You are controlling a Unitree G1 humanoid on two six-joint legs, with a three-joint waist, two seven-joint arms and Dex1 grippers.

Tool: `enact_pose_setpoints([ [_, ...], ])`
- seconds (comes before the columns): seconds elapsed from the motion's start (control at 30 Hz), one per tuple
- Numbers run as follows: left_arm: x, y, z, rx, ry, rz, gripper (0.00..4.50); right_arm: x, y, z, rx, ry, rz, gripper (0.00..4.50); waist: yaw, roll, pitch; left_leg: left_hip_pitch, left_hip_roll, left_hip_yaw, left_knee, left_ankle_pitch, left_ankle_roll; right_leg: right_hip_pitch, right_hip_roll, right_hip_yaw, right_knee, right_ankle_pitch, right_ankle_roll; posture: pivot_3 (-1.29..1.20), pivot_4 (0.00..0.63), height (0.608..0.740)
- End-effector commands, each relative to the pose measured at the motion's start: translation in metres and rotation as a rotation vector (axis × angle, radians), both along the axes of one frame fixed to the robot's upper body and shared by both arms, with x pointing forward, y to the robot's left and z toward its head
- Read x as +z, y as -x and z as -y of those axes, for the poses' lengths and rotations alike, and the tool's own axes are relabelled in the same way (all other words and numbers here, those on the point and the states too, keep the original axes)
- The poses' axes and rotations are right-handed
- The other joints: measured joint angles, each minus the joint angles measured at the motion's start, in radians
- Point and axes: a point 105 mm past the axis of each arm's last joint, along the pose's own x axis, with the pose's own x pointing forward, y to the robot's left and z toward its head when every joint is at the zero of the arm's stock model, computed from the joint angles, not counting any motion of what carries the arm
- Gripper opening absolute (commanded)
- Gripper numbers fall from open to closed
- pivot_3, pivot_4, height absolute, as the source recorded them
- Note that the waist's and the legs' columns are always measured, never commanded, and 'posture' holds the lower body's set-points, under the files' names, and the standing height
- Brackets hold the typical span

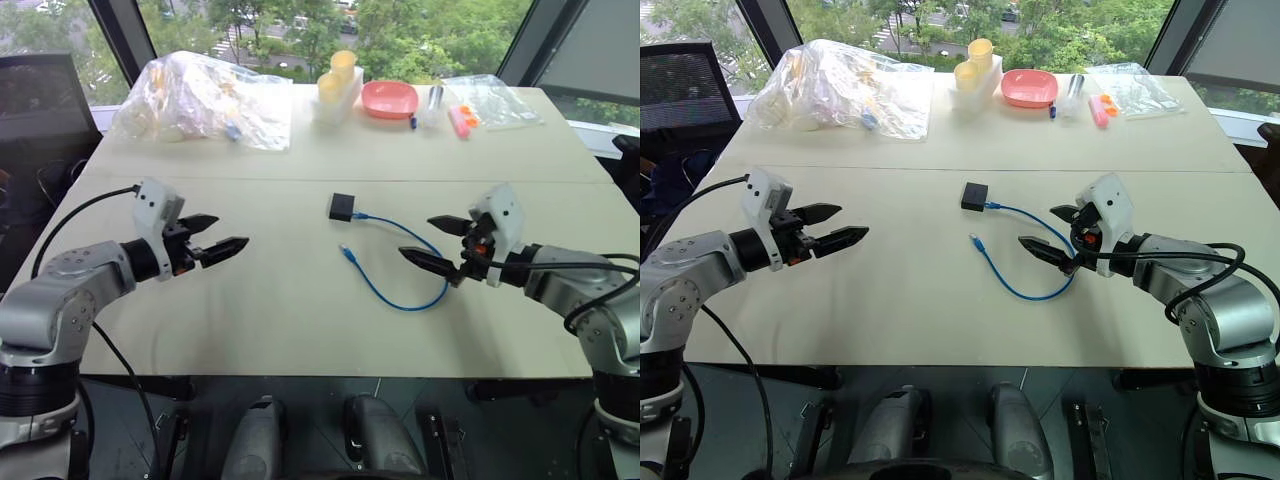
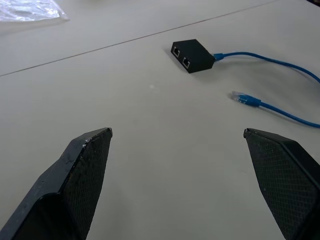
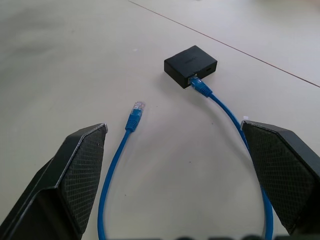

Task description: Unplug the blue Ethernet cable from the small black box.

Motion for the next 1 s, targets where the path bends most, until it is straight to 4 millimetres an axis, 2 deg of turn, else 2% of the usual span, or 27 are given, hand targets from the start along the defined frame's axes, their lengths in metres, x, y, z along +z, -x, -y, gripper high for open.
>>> enact_pose_setpoints([
  [0.03,0.019,0.001,0.006,-0.032,0.044,0.061,4.39,0.01,0.001,-0.002,0.007,0.007,0.055,4.5,0.0,0.0,0.0,0.0,0.0,0.0,0.0,0.0,0.0,0.0,0.0,0.0,0.0,0.0,0.0,0.0,0.15,0.74],
  [0.27,0.016,0.004,0.012,-0.061,0.036,0.033,4.39,0.009,0.002,-0.004,-0.004,-0.003,0.059,4.5,-0.001,0.0,0.0,0.0,0.0,0.001,0.0,0.0,0.0,0.0,0.0,0.0,0.0,0.0,0.0,0.0,0.15,0.74],
  [0.5,0.016,-0.002,0.005,-0.029,0.014,0.054,4.39,0.008,0.001,-0.004,-0.013,-0.012,0.061,4.5,0.0,0.0,0.0,0.0,0.0,0.001,0.0,0.0,0.0,0.0,0.0,0.0,0.0,0.0,0.0,0.0,0.15,0.74],
  [0.67,0.026,-0.002,-0.001,-0.011,0.083,0.062,4.39,0.006,-0.001,-0.003,-0.023,-0.022,0.051,4.5,0.0,0.0,0.0,0.0,0.0,0.002,0.0,0.0,0.0,0.0,0.0,0.0,0.0,0.0,0.0,0.0,0.15,0.74],
  [0.77,0.024,-0.003,-0.004,-0.012,0.077,0.053,4.39,0.006,-0.003,-0.001,-0.032,-0.013,0.054,4.5,-0.001,0.0,0.0,0.0,0.0,0.002,0.0,0.0,0.0,0.0,0.0,0.0,0.0,0.0,0.0,0.0,0.15,0.74],
  [0.9,0.026,-0.016,-0.006,-0.029,0.016,0.102,4.39,0.014,-0.01,-0.002,-0.034,-0.029,0.094,4.5,0.0,0.0,0.0,0.0,-0.001,0.003,0.001,0.0,0.0,0.0,0.0,0.0,0.0,0.0,0.0,0.0,0.15,0.74],
  [1.0,0.03,-0.031,-0.002,-0.075,-0.007,0.128,4.39,0.016,-0.023,-0.016,0.018,-0.002,0.13,4.5,0.0,0.0,0.0,0.0,-0.003,0.003,0.002,0.0,0.0,0.0,0.001,0.0,0.001,0.0,0.0,0.0,0.15,0.74],
])
